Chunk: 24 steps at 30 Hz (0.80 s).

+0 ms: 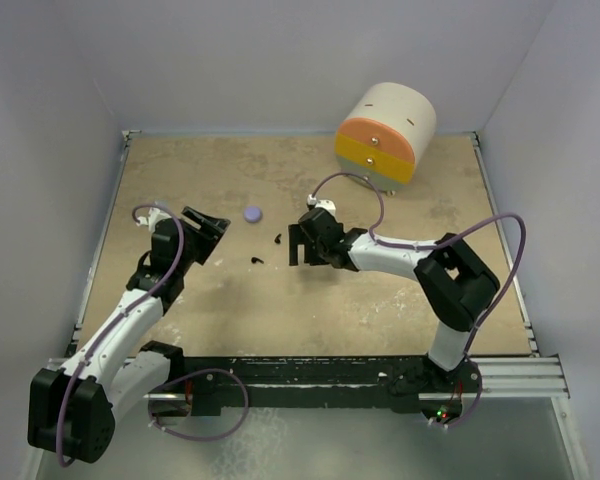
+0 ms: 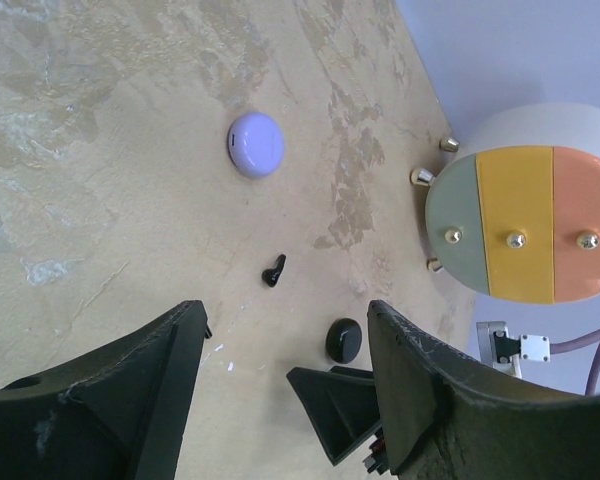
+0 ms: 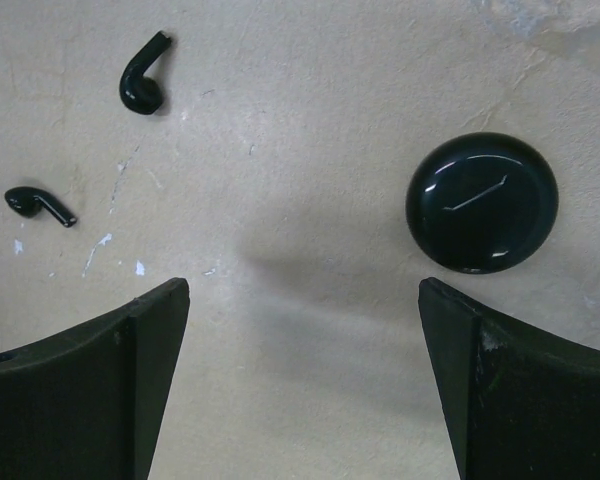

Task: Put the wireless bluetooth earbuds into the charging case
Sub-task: Pick up the charging case at the center of the board.

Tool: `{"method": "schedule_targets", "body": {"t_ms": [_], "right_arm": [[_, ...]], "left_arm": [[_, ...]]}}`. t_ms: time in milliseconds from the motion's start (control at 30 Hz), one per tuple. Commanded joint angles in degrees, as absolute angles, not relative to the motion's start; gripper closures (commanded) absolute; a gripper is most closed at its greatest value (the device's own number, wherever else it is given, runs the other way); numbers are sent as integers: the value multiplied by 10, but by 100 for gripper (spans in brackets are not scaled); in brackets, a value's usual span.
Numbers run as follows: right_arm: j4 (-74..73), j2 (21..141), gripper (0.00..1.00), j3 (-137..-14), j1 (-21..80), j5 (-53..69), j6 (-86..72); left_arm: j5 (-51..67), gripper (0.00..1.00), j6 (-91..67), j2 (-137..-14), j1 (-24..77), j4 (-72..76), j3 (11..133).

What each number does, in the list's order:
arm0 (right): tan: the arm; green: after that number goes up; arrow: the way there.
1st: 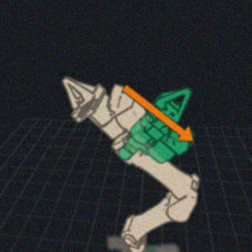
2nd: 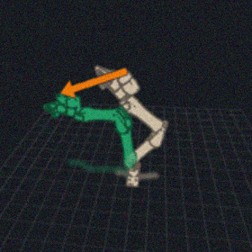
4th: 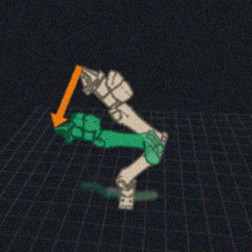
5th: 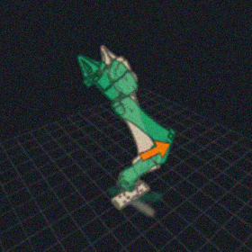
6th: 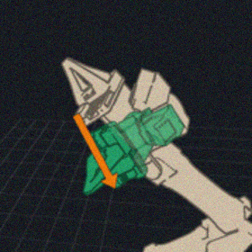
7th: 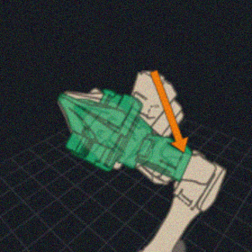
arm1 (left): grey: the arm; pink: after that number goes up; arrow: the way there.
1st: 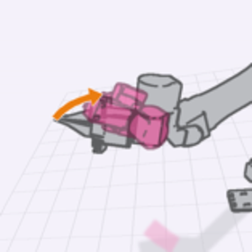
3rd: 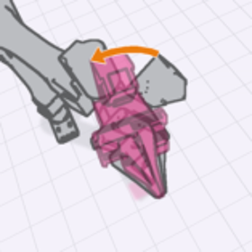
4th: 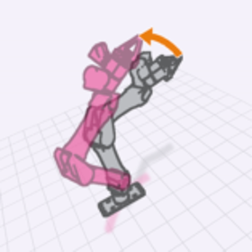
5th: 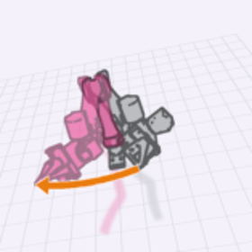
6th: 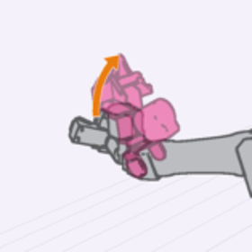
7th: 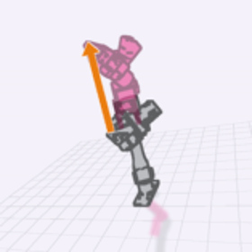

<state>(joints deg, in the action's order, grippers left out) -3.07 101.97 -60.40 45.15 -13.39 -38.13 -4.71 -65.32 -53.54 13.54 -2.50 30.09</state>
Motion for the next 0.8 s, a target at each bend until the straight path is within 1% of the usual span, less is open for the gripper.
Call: {"method": "schedule_targets", "body": {"t_ms": [0,133,300,467,600,767], "right_arm": [[-56,999,3,-630,458,-154,-394],[-81,962,2,-619,457,-160,-393],[-130,976,0,-625,456,-190,-376],[-107,982,0,-608,434,-187,-338],[-100,996,0,-617,421,-202,-307],[-68,1010,0,-620,389,-179,-253]], "left_arm": [[-45,36,-647,-519,137,-15,298],[-44,36,-648,-518,137,-12,296],[-33,36,-653,-525,137,-2,296],[-15,36,-649,-530,137,-5,309],[3,36,-643,-541,138,-13,327],[16,36,-637,-549,140,-21,342]]}}
